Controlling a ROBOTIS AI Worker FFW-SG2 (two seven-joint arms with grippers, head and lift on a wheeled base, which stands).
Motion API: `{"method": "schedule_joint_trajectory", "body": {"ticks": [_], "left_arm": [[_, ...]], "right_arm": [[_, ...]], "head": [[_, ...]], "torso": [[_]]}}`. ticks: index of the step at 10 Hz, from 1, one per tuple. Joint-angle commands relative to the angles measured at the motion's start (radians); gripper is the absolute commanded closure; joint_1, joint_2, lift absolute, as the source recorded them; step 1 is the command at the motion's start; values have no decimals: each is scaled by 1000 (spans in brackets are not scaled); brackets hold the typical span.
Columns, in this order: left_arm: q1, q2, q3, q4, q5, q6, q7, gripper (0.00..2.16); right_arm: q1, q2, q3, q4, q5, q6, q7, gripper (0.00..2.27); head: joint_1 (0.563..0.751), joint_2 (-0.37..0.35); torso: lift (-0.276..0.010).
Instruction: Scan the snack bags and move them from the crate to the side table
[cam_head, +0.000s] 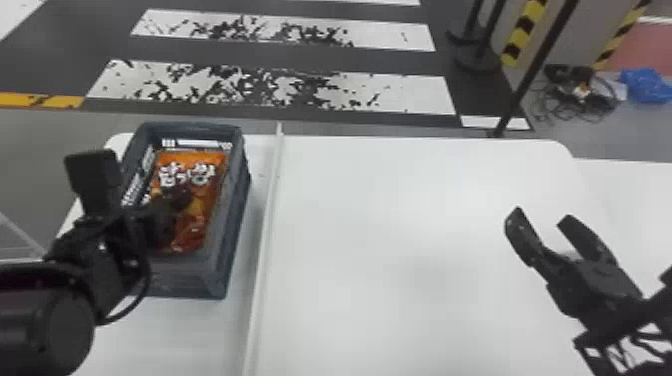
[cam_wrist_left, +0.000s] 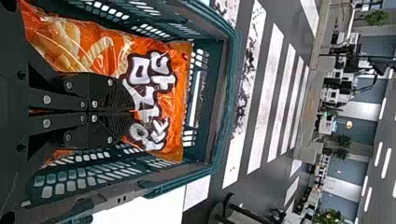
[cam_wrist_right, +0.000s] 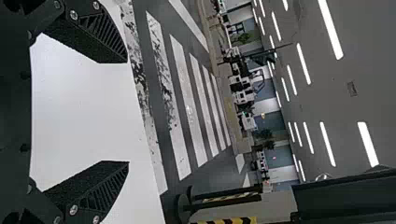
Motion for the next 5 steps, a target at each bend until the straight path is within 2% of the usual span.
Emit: {"method": "schedule_joint_trajectory", "body": {"ticks": [1,3,5], "left_arm": [[33,1,4,-80,-3,1,23,1851],[65,1,-2,-161,-10,-5,74,1882],[77,-1,-11,-204,-24,-5,106,1882]], "right_arm": [[6,2,-3,-2,-5,-1,3,161],[21,3,-15,-15,-16,-1,8,161],[28,3,-29,-22,-34,-1,12,161]], "head": [[695,-61],[695,-57],[695,-58]], "torso": [[-87],[-87],[-87]]}}
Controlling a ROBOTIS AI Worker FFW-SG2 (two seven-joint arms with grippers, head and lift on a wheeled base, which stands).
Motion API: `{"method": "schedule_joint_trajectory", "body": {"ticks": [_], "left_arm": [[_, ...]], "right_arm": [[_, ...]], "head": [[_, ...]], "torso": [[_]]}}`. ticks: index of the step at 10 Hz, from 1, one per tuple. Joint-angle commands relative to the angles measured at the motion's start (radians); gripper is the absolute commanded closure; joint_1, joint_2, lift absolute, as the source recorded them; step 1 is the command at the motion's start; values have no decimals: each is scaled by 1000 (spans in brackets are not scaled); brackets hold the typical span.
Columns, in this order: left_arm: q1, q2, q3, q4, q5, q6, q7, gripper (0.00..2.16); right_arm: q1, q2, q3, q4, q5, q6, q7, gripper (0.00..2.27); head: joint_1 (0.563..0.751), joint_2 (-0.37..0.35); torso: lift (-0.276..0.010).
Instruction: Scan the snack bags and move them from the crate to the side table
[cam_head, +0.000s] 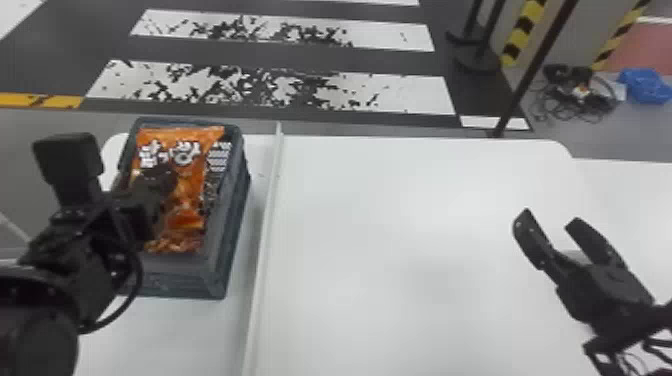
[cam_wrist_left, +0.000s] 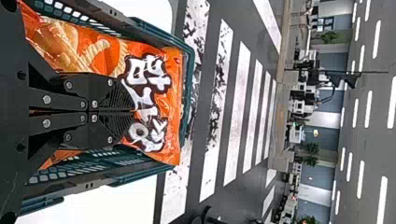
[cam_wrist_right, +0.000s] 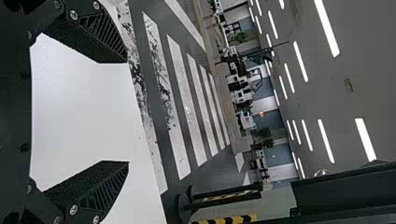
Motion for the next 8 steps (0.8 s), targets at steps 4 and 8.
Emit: {"method": "schedule_joint_trajectory", "body": {"ticks": [4,8], "left_arm": [[19,-2,-17,-53,-2,0,-9,1882],[28,-11,-78,-125,-3,12,-15,1882]], "right_arm": [[4,-1,-10,-10,-8,-2,2,161],[-1,-4,-21,-12,-24,-2,2,161]], "head": [[695,-79],[695,-116]], "torso": [[-87],[-87]]}}
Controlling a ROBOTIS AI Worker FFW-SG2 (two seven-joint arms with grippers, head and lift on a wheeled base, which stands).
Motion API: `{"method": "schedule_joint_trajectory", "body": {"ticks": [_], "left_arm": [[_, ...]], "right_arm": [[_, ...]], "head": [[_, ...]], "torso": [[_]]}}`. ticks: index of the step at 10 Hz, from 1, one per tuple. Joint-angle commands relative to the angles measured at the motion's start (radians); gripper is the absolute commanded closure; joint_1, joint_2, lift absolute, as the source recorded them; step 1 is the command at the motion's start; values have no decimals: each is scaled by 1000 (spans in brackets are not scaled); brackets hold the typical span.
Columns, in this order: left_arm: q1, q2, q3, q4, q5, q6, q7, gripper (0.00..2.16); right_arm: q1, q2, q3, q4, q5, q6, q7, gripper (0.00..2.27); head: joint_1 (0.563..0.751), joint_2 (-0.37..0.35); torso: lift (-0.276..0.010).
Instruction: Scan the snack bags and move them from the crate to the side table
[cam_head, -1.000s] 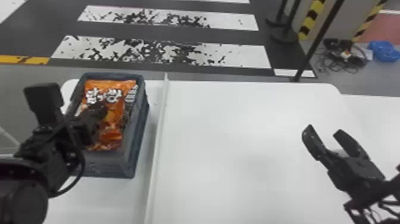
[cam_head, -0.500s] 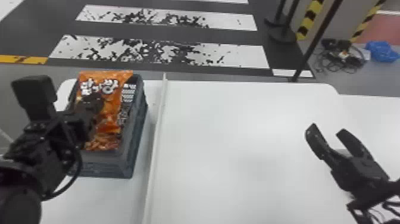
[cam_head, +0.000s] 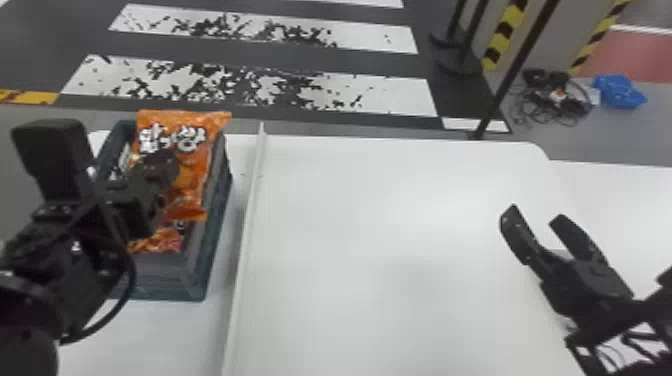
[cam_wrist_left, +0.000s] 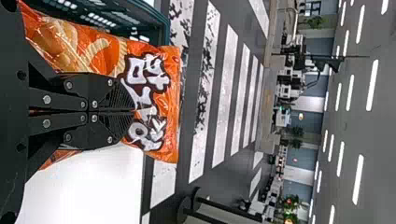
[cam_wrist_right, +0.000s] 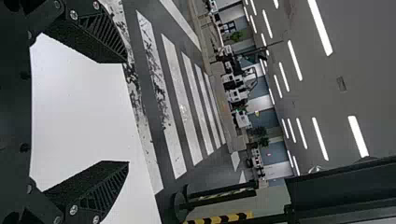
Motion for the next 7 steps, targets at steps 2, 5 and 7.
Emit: {"method": "schedule_joint_trajectory", "body": {"ticks": [2,5,7], "left_arm": [[-2,0,-83,-73,-37,37,-18,1882],[-27,0,-273,-130,-138,92,-48,1882],[-82,-6,-410,-107,-175,117,-97,1878]], "right_arm": [[-12,-7,-17,-4,-1,3,0,161],[-17,-16,-28,-11,-1,15,-2,161],[-17,-16,-36,-14,-1,12,-8,161]], "head": [[695,-153],[695,-247],[695,-343]], "torso": [[-87],[-87],[-87]]}}
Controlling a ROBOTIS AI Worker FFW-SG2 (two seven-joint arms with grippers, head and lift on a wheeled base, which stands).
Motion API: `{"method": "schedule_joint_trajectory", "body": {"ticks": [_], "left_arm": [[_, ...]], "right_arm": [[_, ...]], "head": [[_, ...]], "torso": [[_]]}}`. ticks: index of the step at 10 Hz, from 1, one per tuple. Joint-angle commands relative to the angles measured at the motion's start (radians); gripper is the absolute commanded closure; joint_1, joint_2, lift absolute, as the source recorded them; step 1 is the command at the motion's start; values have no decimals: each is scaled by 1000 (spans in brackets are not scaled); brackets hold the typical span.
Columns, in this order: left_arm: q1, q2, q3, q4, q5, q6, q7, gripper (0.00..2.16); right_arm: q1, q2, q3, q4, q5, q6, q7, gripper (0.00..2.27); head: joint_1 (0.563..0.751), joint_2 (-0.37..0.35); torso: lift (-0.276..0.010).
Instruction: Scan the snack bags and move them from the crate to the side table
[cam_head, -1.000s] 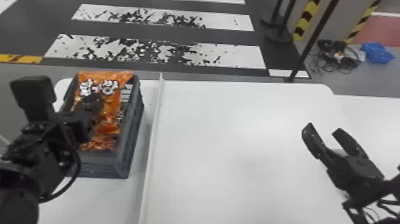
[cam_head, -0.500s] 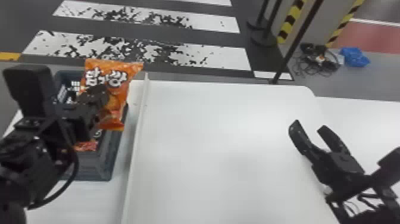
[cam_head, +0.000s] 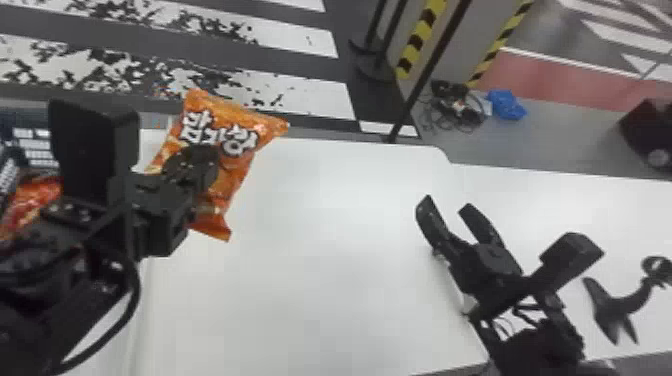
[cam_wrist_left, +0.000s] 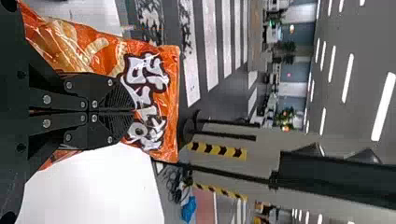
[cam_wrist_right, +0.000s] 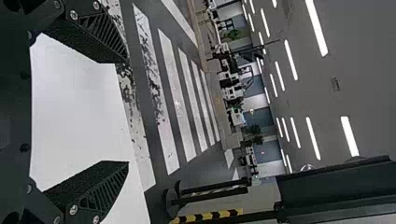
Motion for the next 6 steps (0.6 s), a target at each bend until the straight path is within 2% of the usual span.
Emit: {"method": "schedule_joint_trajectory", "body": {"ticks": [1,3,4,5,6], "left_arm": [[-23,-12,-99,61,1,0,-33,1878],[-85,-22,-214,212,-13,-31,-62,1878],[-111,-34,-252,305,-13,-71,-99,1878],[-123,-63,-286,414,-7,-188,-136,1878],[-131,-92,-316,488,-12,-280,-148,1878]], "right_arm": [[-5,0,-6,-2,0,-3,-15,161],[-8,-2,-6,-5,20,-6,-32,161],[-9,-8,-6,-11,19,-6,-37,161],[-11,-14,-6,-14,16,-9,-37,161],[-8,-15,-8,-23,4,-6,-37,161]], "head": [[695,-350],[695,-350],[695,-350],[695,-350],[695,-350]], "torso": [[-87],[-87],[-87],[-87],[-87]]}}
